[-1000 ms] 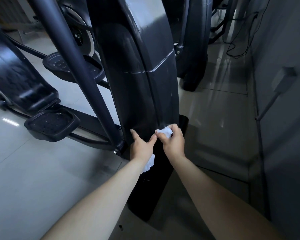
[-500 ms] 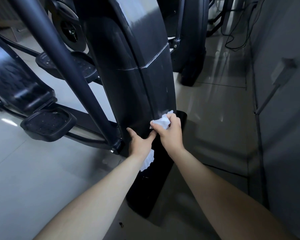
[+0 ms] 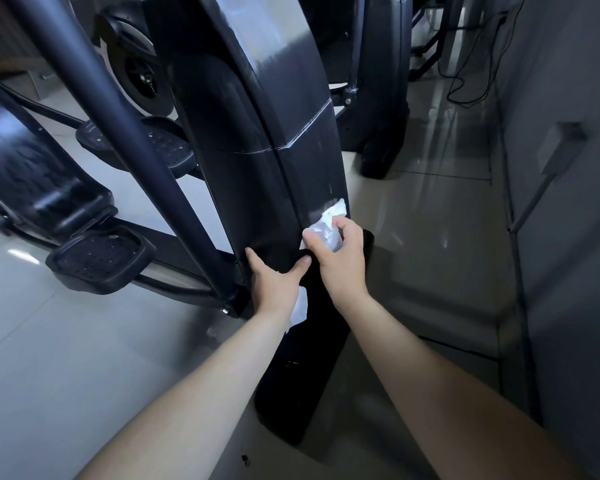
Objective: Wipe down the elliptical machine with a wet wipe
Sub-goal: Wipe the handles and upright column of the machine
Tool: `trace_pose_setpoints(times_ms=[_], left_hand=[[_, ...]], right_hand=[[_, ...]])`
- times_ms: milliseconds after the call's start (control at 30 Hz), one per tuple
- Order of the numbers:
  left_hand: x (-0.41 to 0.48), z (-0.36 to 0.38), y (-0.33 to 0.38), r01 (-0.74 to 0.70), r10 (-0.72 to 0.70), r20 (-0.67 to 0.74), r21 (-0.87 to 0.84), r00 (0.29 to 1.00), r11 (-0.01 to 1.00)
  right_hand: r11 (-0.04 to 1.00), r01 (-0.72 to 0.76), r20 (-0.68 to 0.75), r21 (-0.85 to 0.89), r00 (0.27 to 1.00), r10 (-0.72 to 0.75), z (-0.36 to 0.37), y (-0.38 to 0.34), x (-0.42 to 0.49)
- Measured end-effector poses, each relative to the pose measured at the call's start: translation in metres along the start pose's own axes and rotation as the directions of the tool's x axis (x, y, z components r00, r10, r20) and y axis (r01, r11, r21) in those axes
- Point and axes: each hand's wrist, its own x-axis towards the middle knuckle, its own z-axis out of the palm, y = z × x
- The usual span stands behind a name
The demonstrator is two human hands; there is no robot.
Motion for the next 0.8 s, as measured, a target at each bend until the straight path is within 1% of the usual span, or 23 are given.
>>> trace_pose_setpoints(times_ms=[33, 133, 233, 333, 467, 533, 667, 800], left_hand=[[0.0, 0.0, 0.002, -0.008, 0.008, -0.012, -0.008, 1.0, 1.0], [-0.001, -0.001, 0.006, -0.025, 0.024, -0.036, -0.054, 0.999, 0.998], [0.0, -0.002, 0.011, -0.025, 0.02, -0.052, -0.088, 0.998, 0.996], [0.001, 0.0, 0.012, -0.015, 0.008, -0.057, -0.117, 0.998, 0.993], [0.003, 0.001, 0.011, -0.012, 0.006, -0.051, -0.12, 0.999, 0.993], [0.003, 0.002, 0.012, -0.01, 0.005, -0.041, -0.126, 0.999, 0.992], [0.003, 0.002, 0.013, -0.014, 0.008, -0.042, -0.13, 0.999, 0.991], [0.002, 0.002, 0.013, -0.012, 0.006, -0.044, -0.125, 0.999, 0.992]], right_hand=[[1.0, -0.01, 0.0, 0.022, 1.0, 0.01, 0.0, -0.001, 0.0], [0.999, 0.01, 0.023, -0.03, 1.0, -0.01, -0.002, -0.011, 0.01], [1.0, 0.019, 0.045, -0.025, 0.999, -0.018, -0.003, -0.036, 0.025], [0.998, 0.033, 0.052, -0.055, 0.998, -0.03, -0.002, -0.039, 0.032], [0.997, -0.056, 0.025, -0.058, 0.998, 0.057, -0.005, -0.023, 0.022], [0.996, -0.093, 0.034, -0.014, 0.995, 0.093, -0.005, -0.027, 0.021], [0.998, -0.058, 0.085, 0.021, 0.995, 0.056, -0.011, -0.043, 0.03], [0.993, -0.114, 0.071, -0.029, 0.991, 0.116, -0.009, -0.036, 0.026]])
